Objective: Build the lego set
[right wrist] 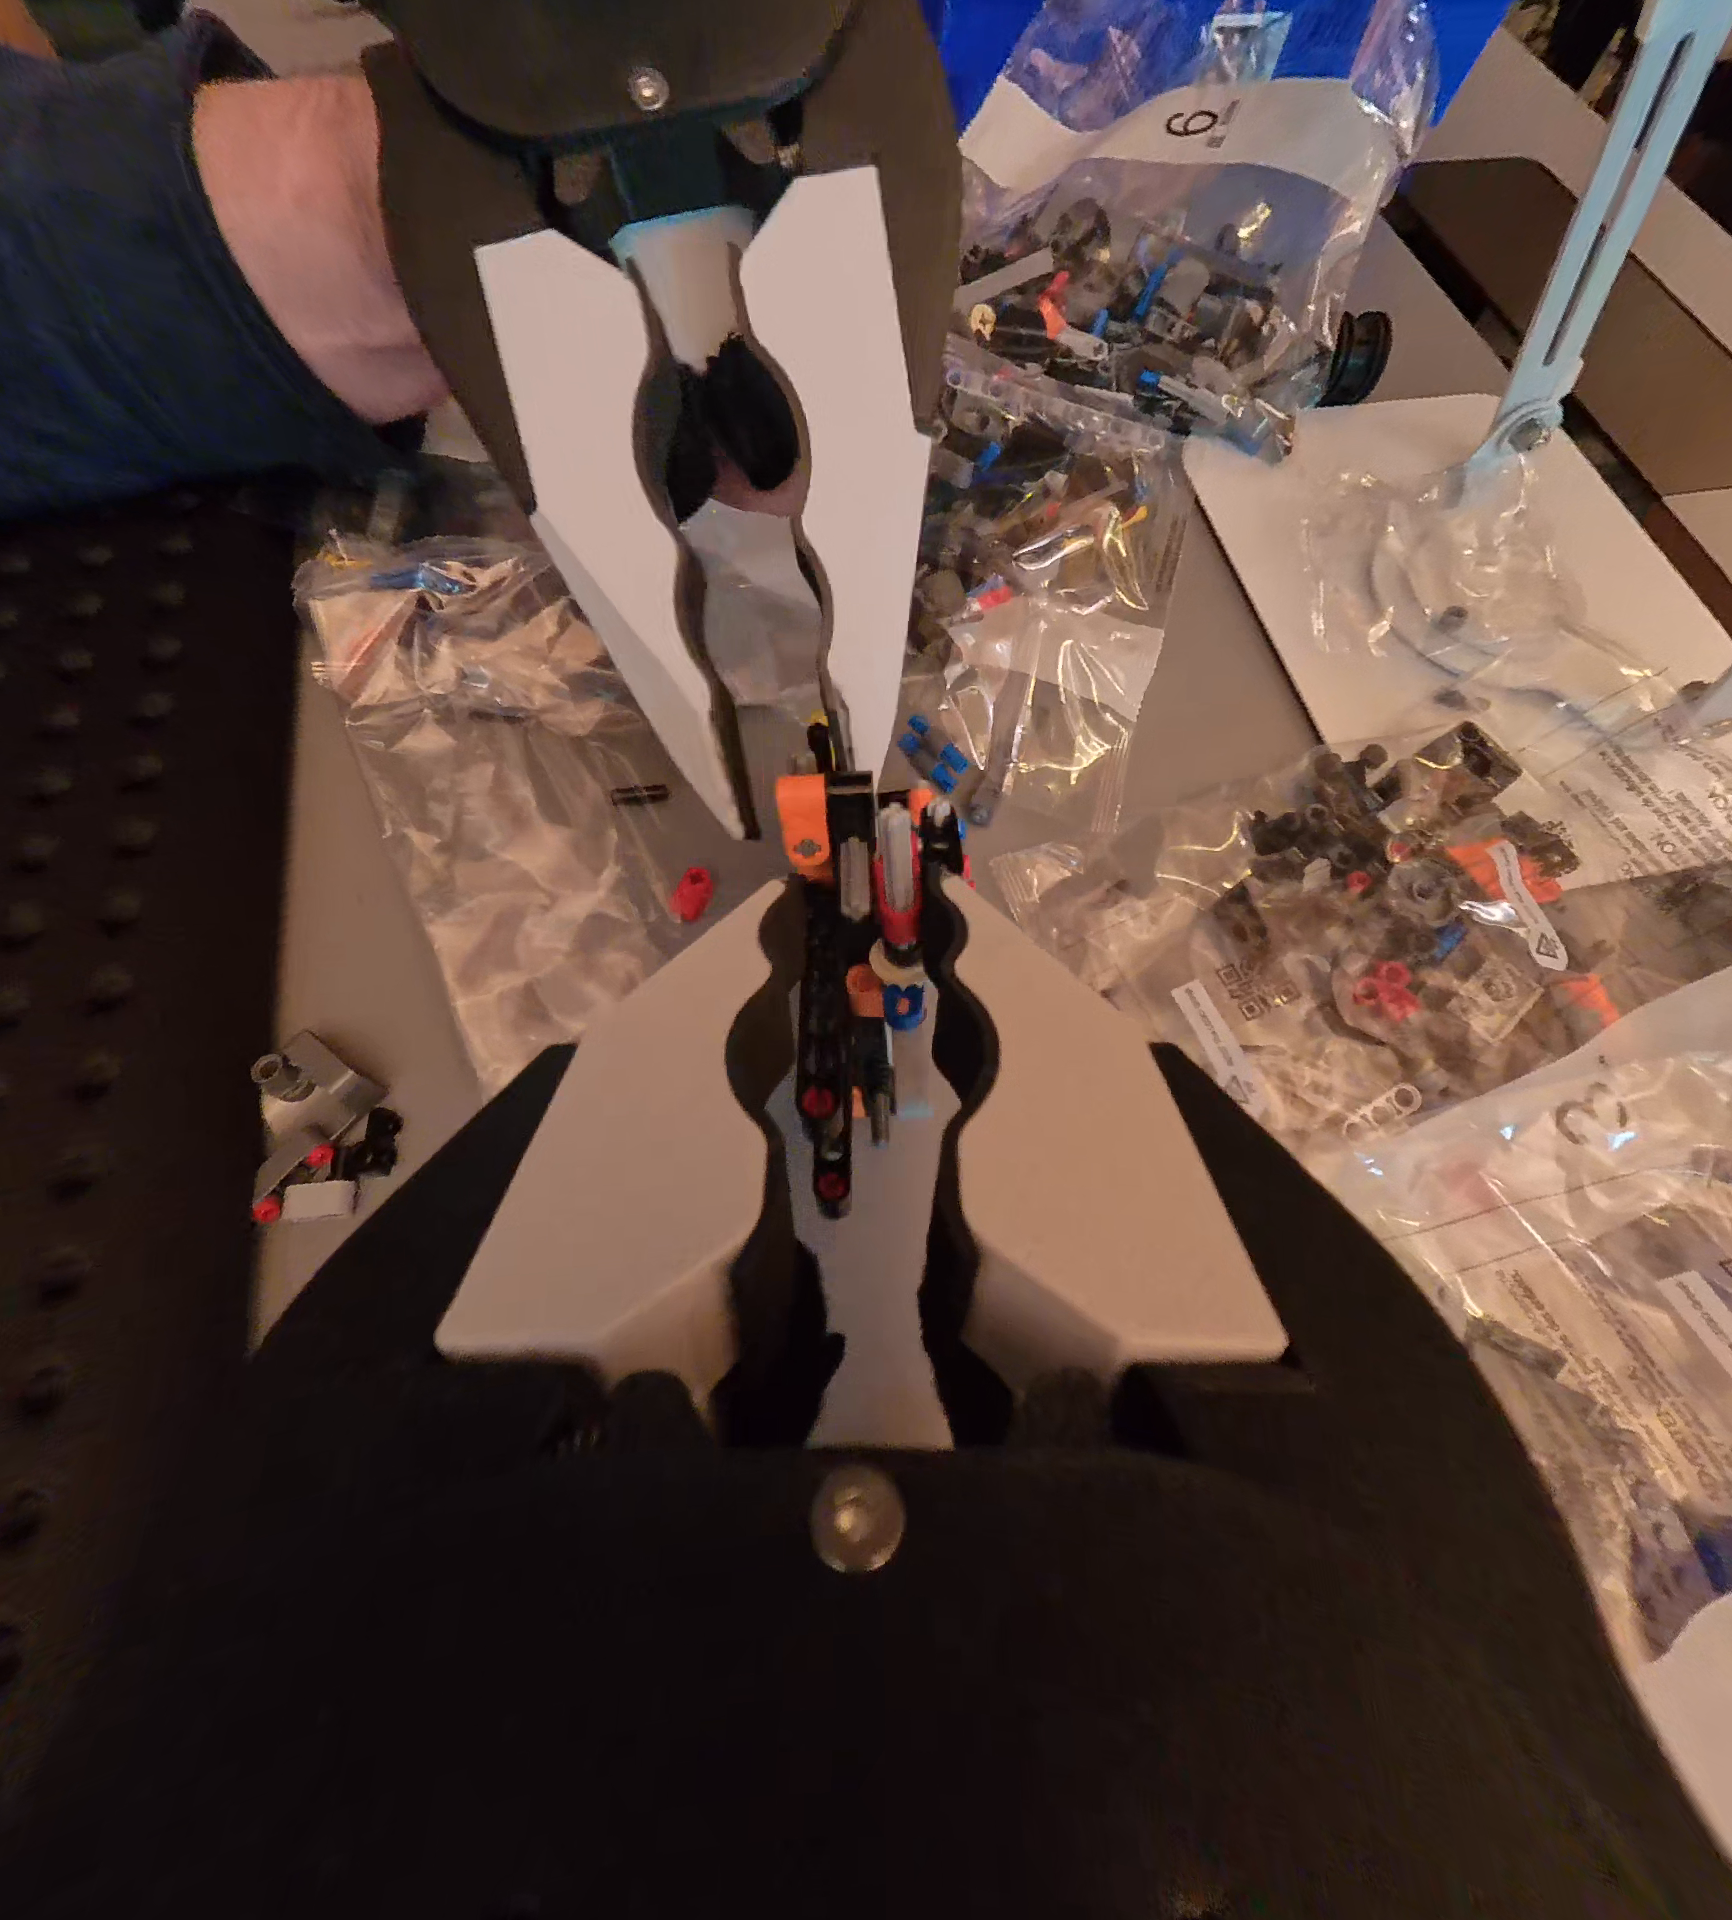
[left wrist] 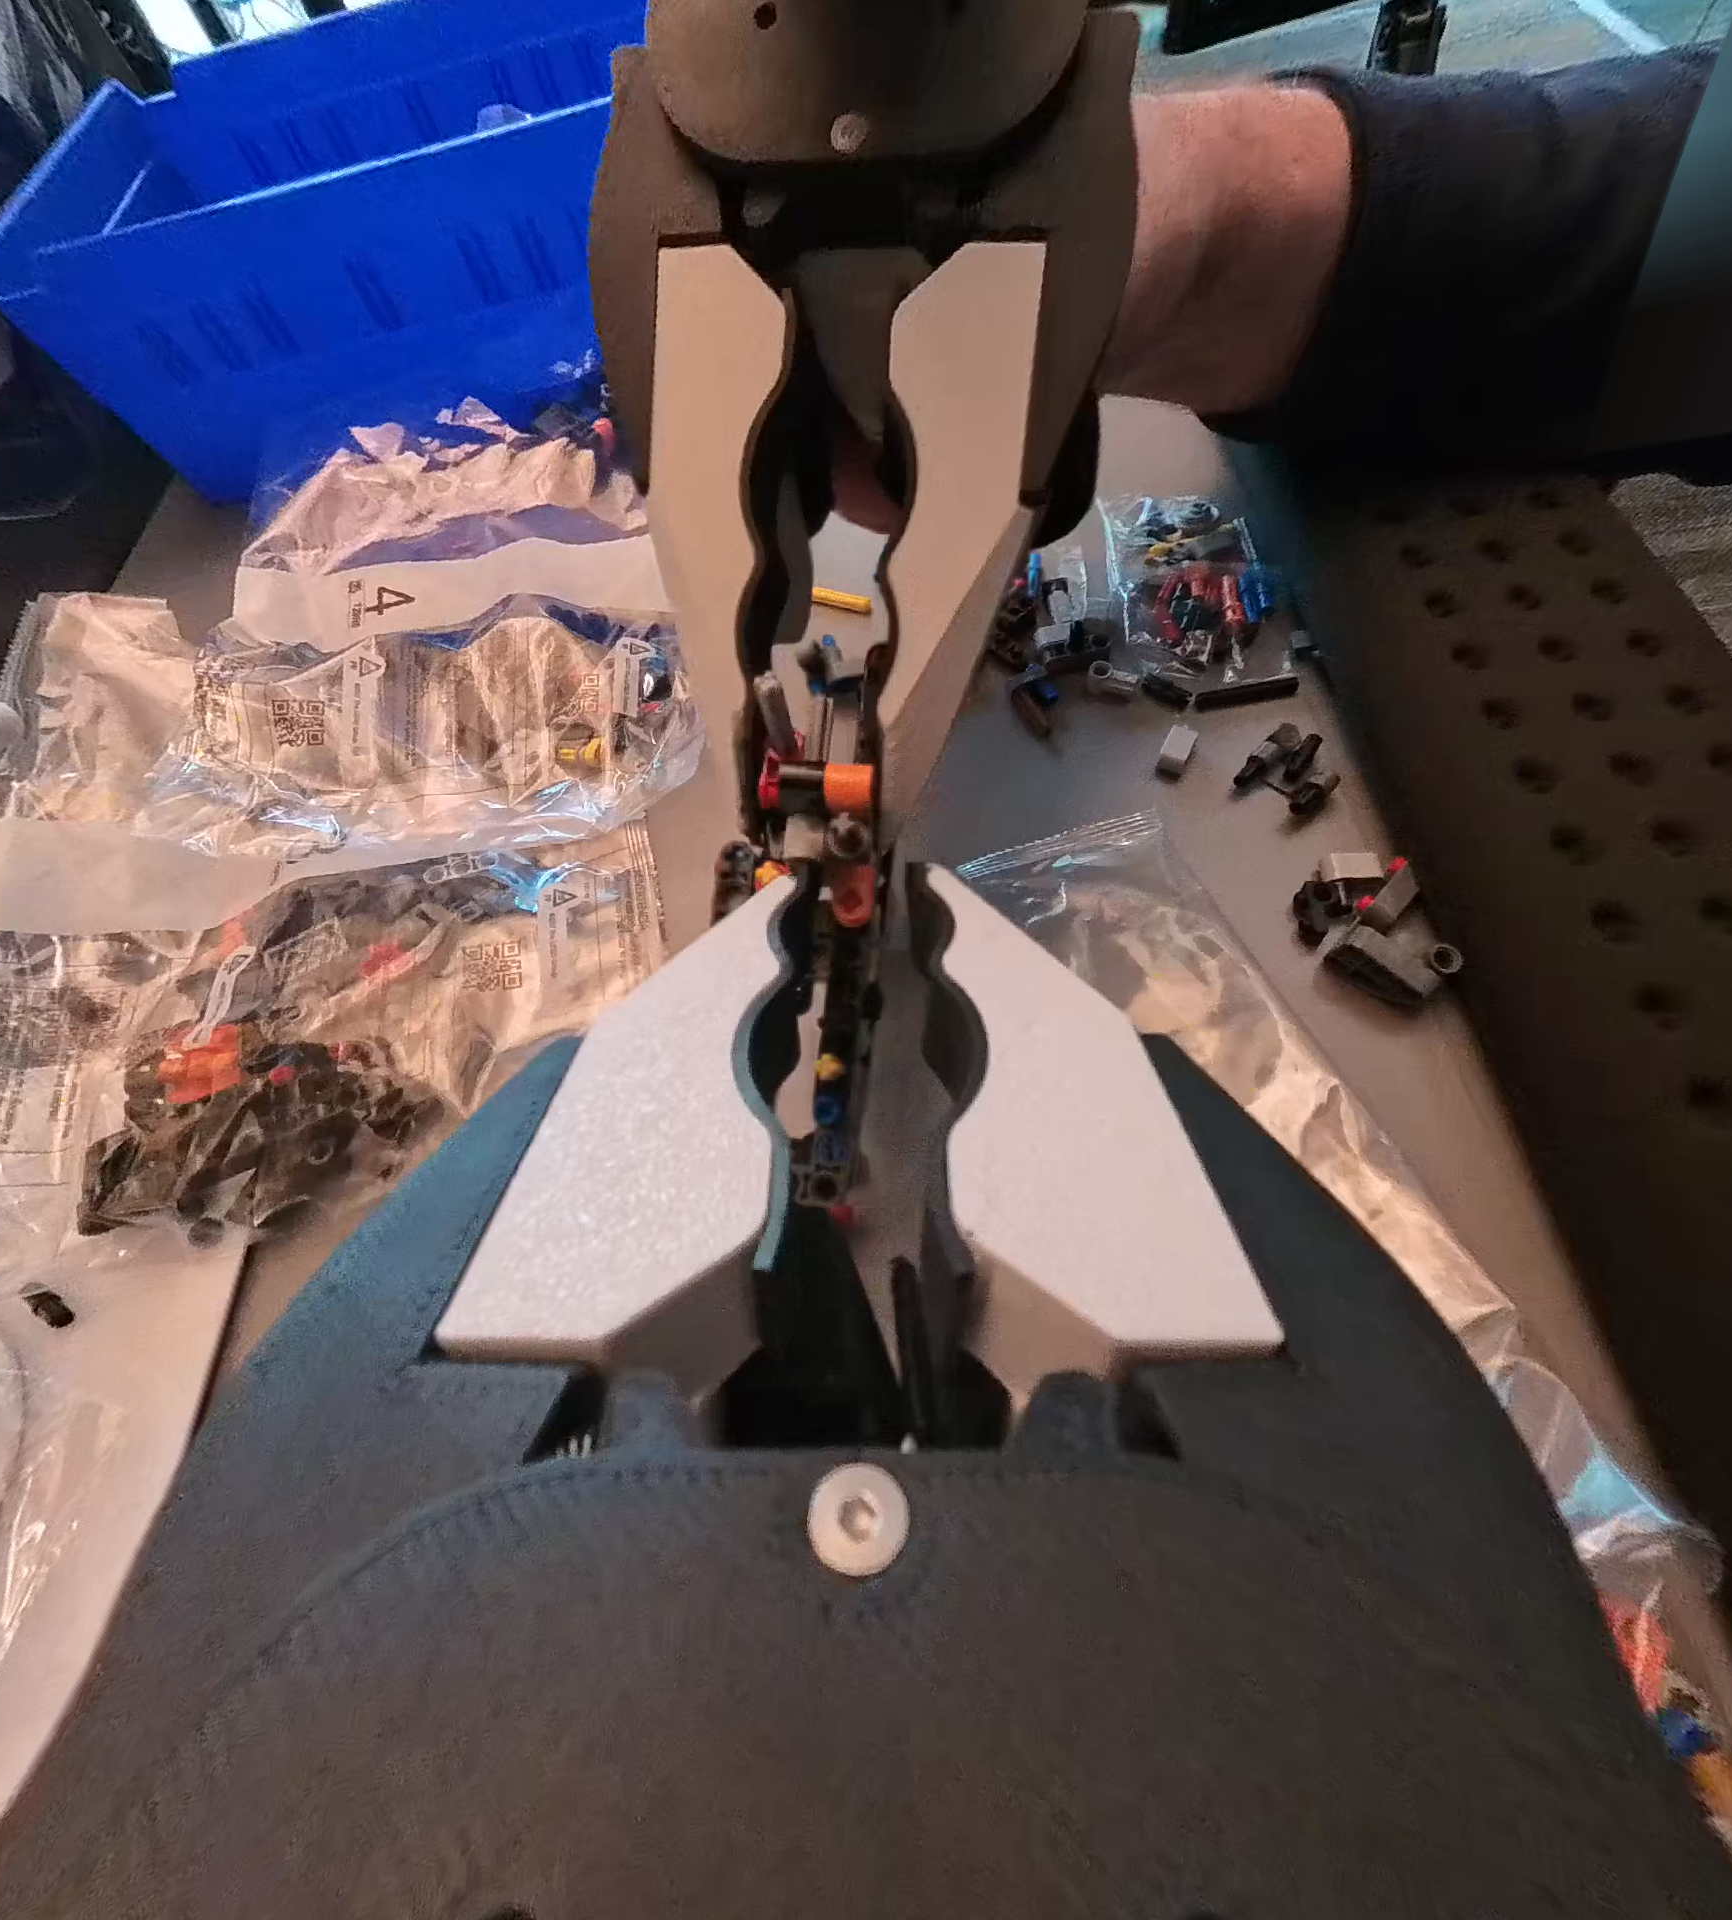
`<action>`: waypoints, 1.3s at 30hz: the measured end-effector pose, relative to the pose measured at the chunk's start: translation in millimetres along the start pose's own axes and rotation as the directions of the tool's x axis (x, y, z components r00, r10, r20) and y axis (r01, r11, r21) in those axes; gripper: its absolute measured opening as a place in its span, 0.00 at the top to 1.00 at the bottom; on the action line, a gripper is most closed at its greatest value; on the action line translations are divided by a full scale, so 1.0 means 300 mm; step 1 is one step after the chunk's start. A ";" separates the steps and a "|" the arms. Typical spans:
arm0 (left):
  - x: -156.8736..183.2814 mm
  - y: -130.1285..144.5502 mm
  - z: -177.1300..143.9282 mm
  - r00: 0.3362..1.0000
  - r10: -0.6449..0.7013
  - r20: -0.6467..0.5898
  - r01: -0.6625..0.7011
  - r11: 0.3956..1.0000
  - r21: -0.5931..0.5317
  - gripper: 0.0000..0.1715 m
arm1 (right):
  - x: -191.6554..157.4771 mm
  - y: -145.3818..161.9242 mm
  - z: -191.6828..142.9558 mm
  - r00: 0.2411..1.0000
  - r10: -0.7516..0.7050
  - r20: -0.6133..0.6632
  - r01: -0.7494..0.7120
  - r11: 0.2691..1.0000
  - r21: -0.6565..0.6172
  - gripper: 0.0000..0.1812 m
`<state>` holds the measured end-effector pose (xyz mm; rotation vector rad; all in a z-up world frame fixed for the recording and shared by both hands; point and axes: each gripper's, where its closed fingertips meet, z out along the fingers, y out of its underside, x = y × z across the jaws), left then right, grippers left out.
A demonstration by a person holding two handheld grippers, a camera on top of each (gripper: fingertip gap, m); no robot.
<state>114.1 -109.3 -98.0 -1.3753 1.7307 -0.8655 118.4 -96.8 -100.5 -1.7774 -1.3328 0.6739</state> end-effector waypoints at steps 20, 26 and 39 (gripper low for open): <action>-0.030 -0.016 0.019 0.964 0.205 0.168 -0.190 0.976 -0.101 0.96 | 0.007 -0.001 -0.015 0.999 -0.038 -0.026 0.038 0.999 0.000 0.90; -0.031 -0.028 0.011 0.957 0.222 0.187 -0.203 0.972 -0.117 0.91 | 0.010 0.006 -0.013 0.999 -0.038 -0.032 0.037 0.999 -0.013 0.90; -0.038 -0.026 0.002 0.964 0.189 0.188 -0.173 0.980 -0.099 0.92 | 0.011 0.009 -0.012 1.000 0.007 -0.010 -0.007 1.000 -0.006 0.90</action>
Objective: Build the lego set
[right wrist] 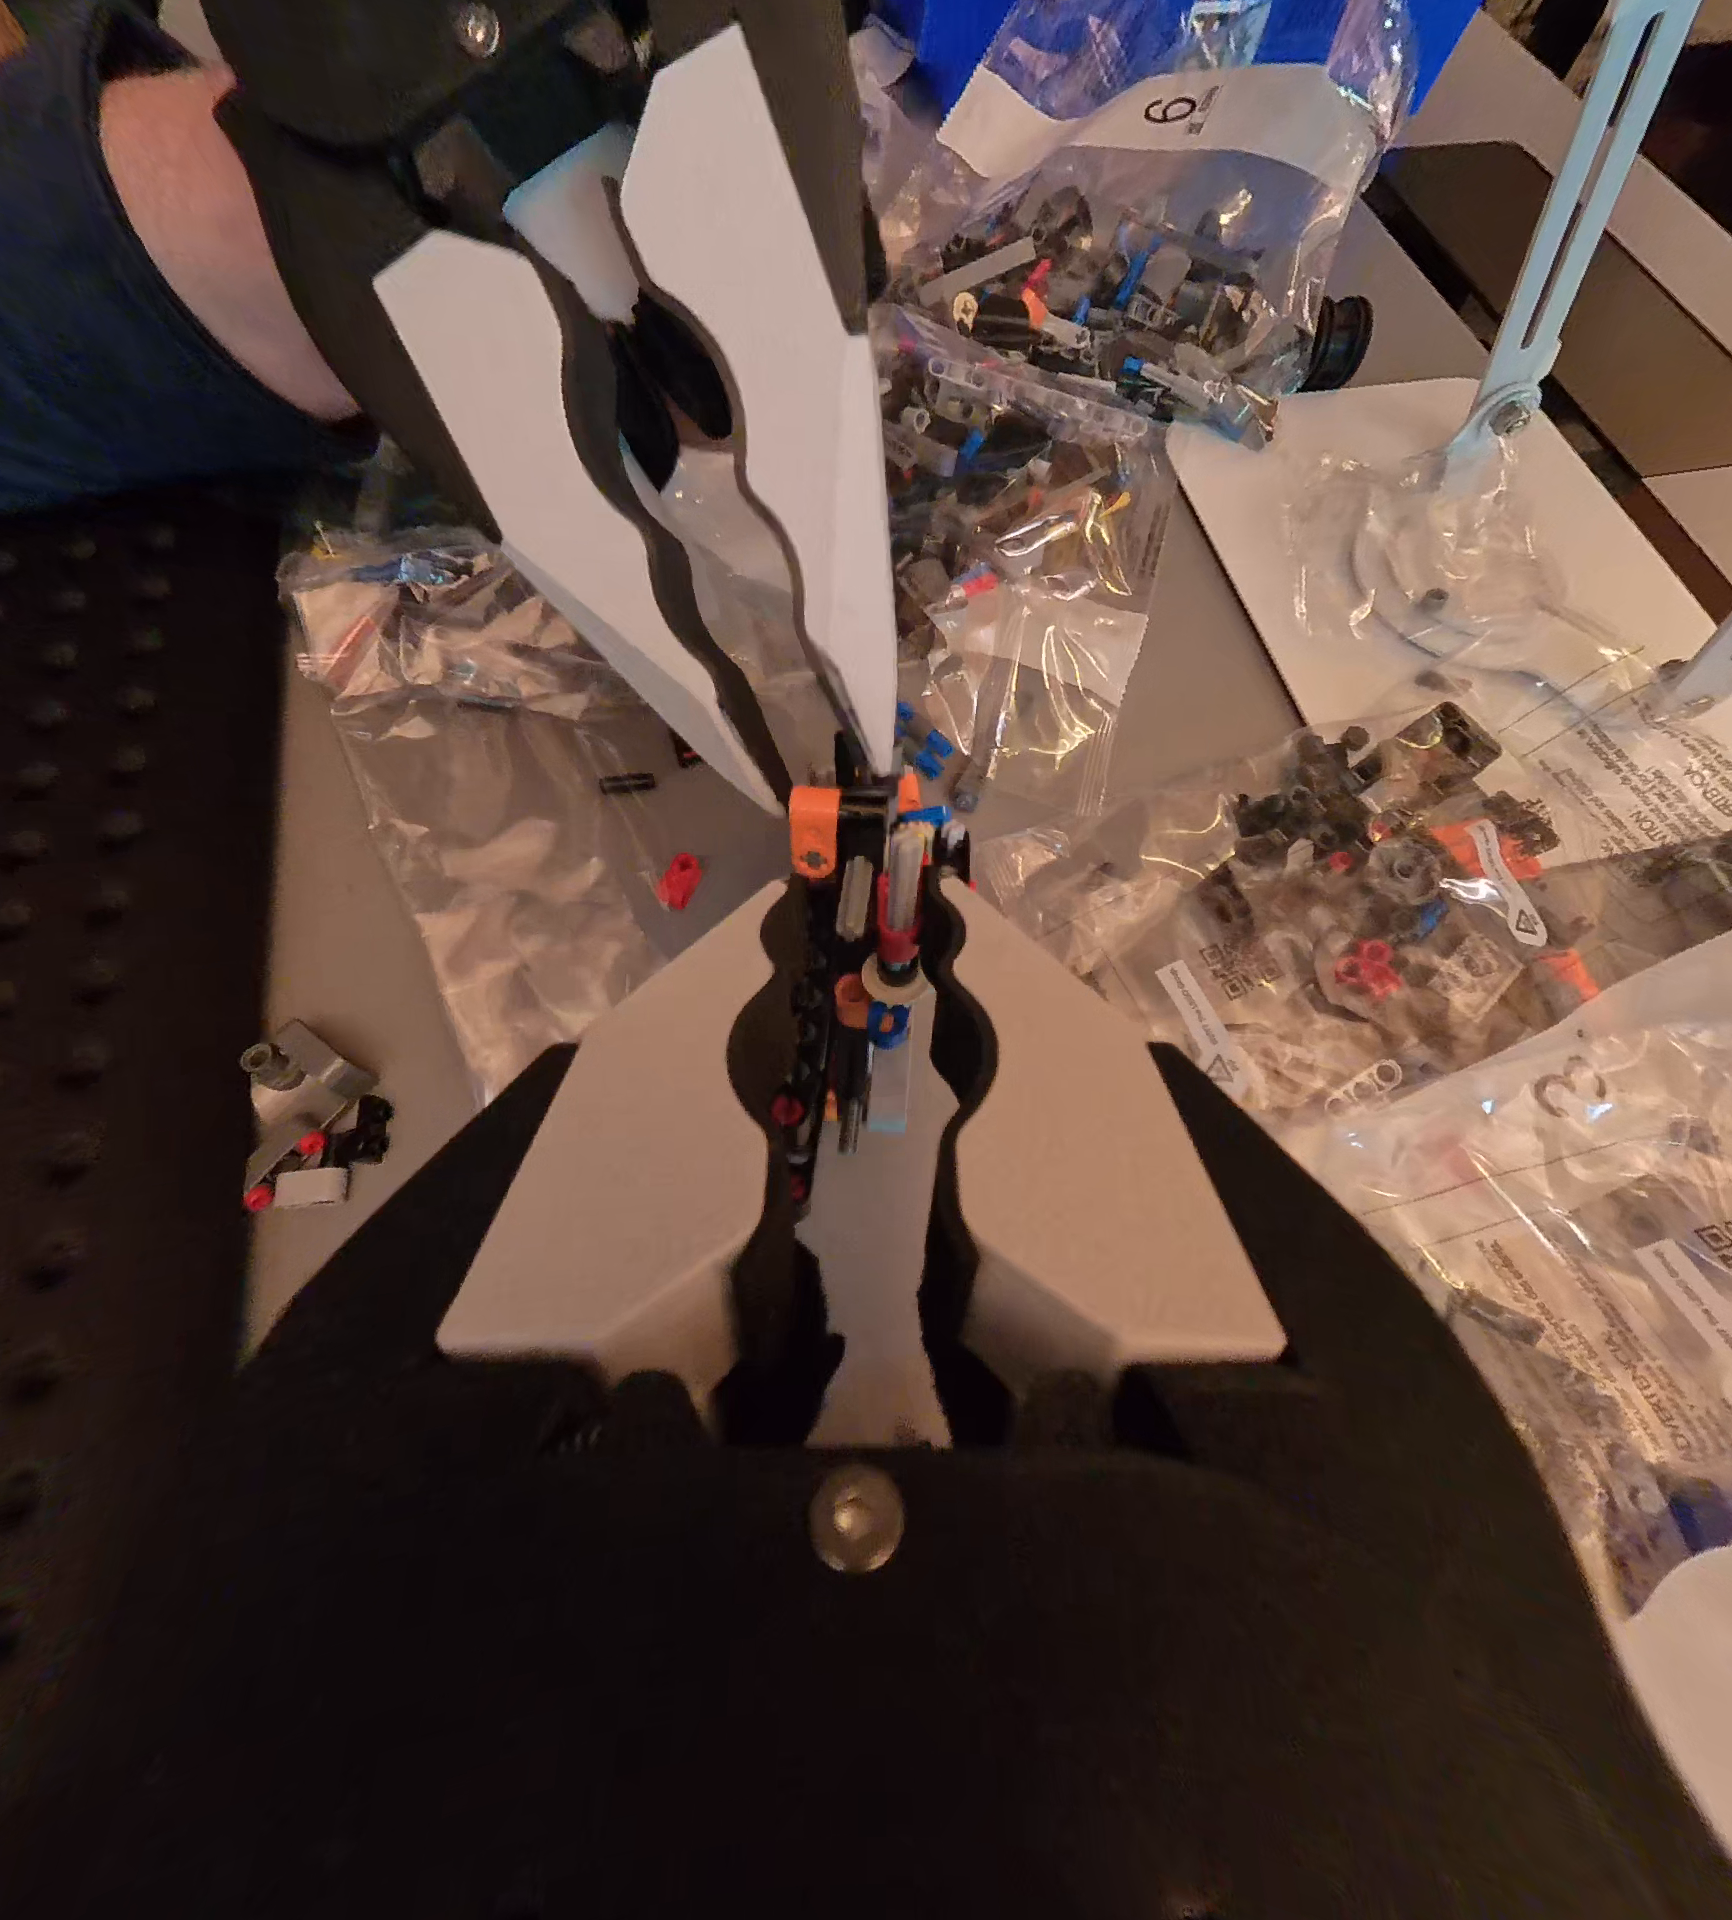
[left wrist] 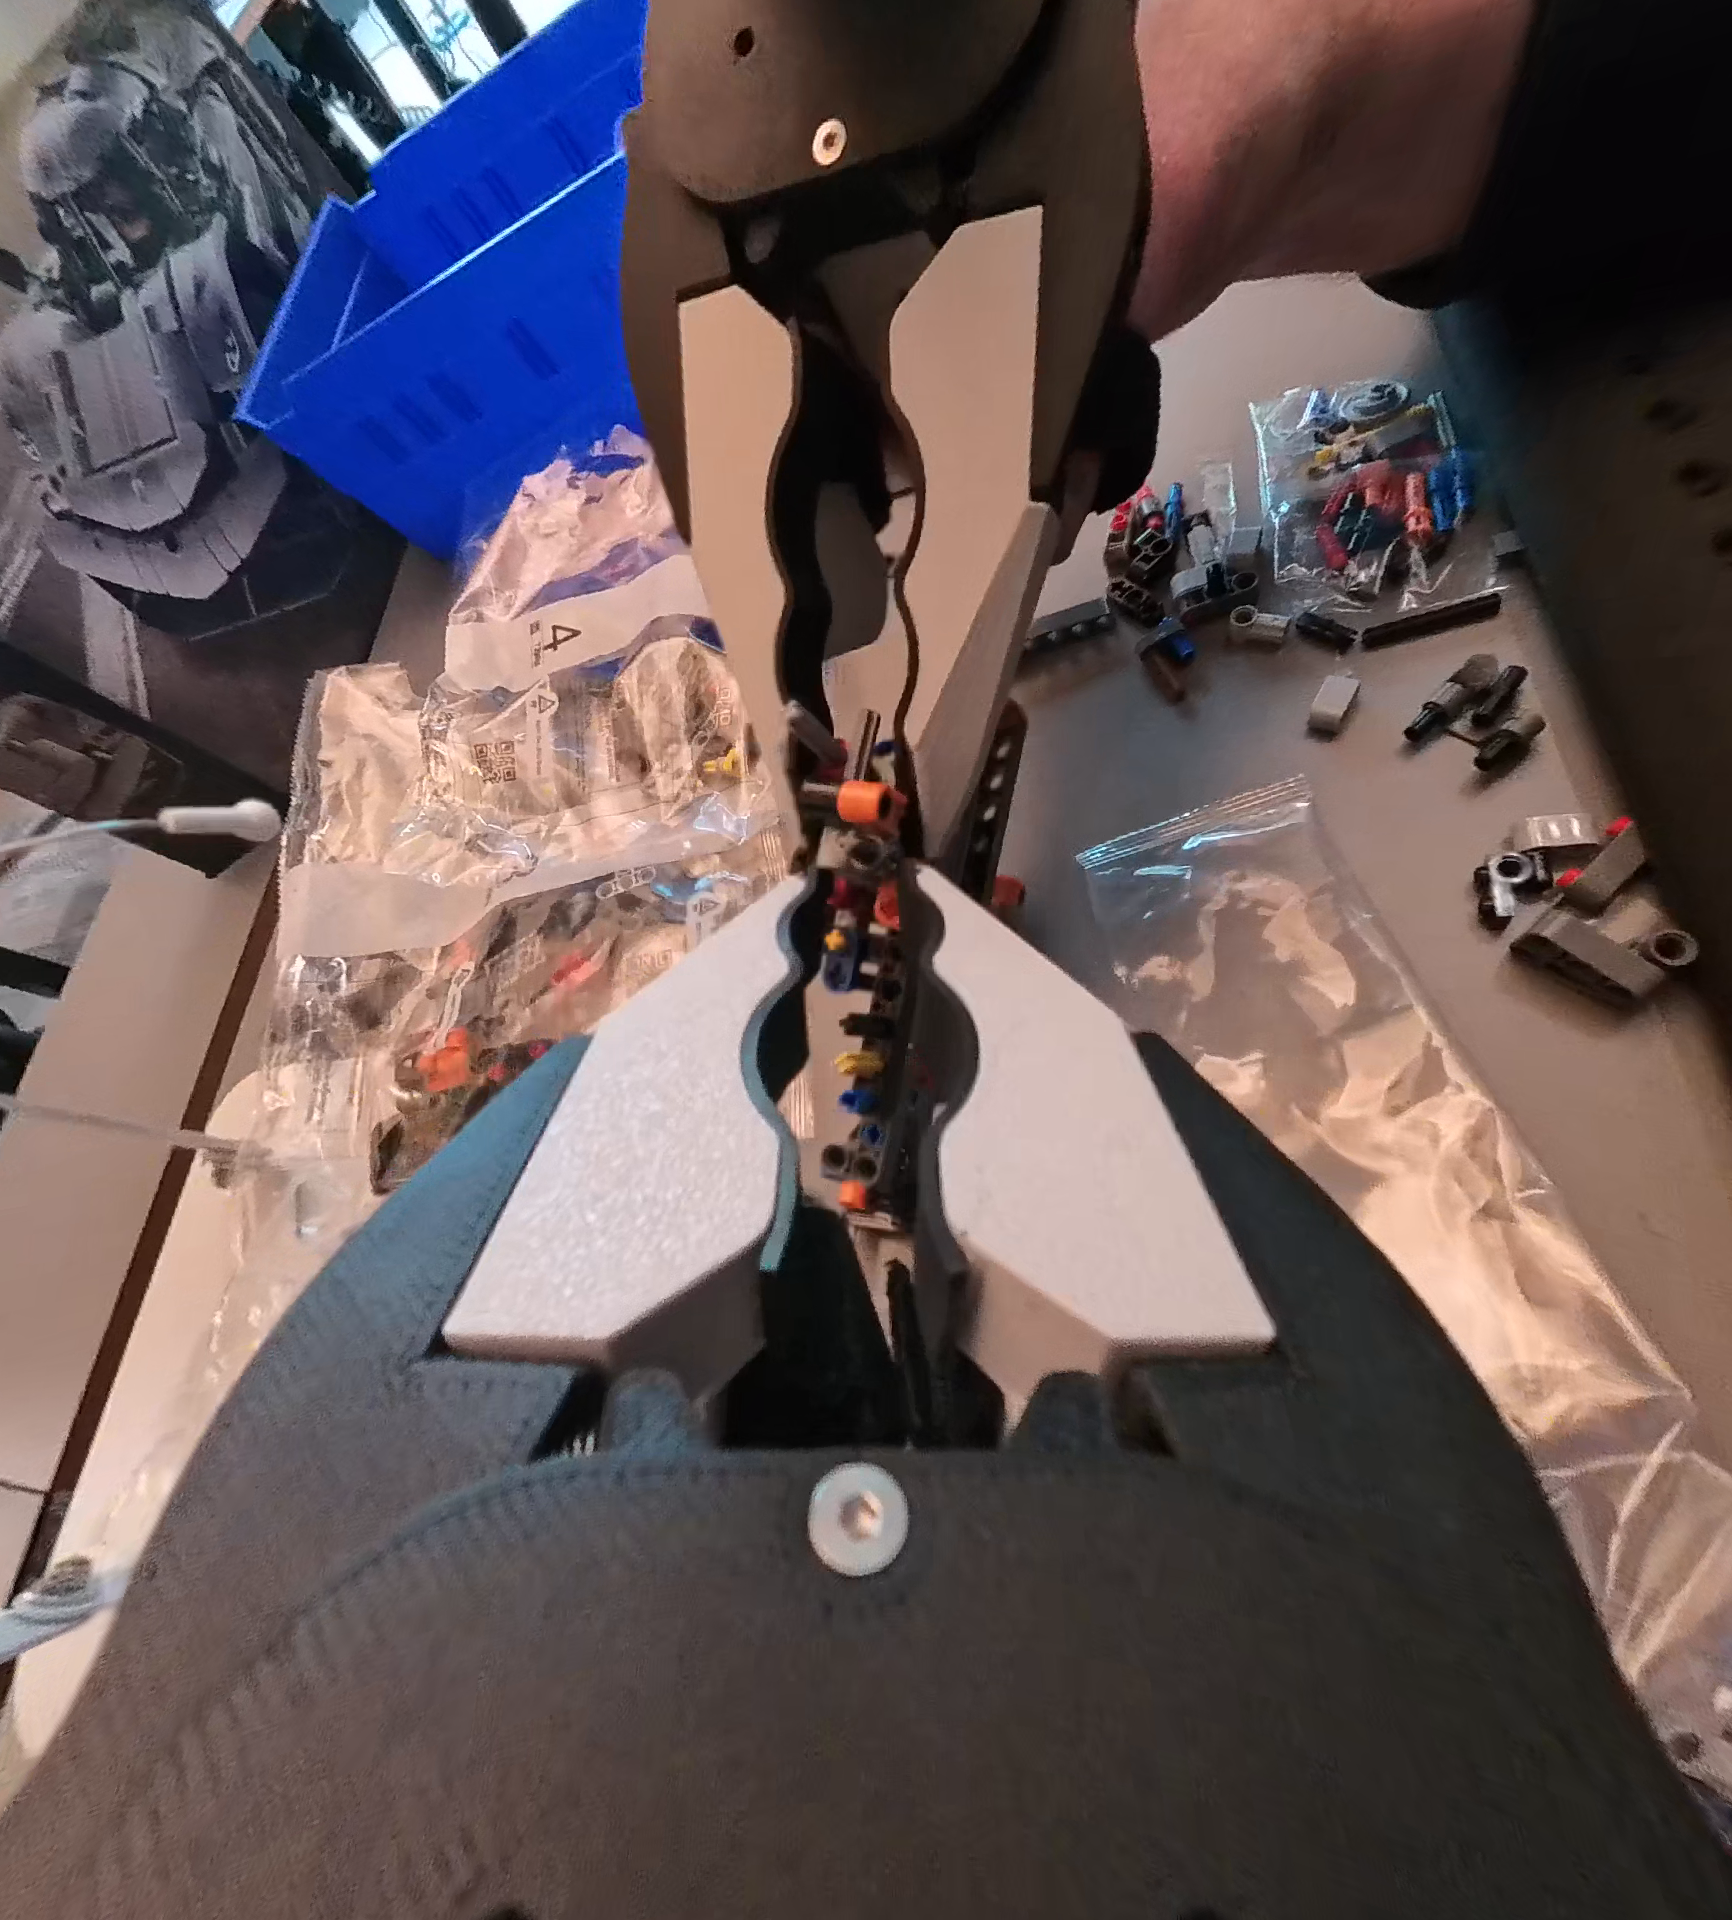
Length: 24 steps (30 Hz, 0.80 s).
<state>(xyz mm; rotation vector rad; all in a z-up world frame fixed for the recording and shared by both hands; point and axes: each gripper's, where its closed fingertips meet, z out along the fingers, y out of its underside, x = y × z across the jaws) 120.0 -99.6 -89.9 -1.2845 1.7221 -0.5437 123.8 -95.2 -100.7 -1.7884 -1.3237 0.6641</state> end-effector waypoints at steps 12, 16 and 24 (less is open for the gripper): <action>0.024 0.121 0.026 0.990 -0.111 -0.084 0.098 0.985 -0.142 0.82 | -0.010 -0.007 -0.009 0.999 0.013 0.044 -0.014 0.999 0.037 0.90; 0.044 0.105 0.040 0.977 -0.161 -0.141 0.147 0.984 -0.100 0.89 | -0.019 -0.010 -0.005 0.998 0.015 0.062 -0.018 0.999 0.041 0.90; 0.059 0.107 0.056 0.983 -0.119 -0.137 0.101 0.987 -0.128 0.96 | -0.004 -0.010 -0.010 1.000 -0.008 0.016 0.008 0.999 0.036 0.86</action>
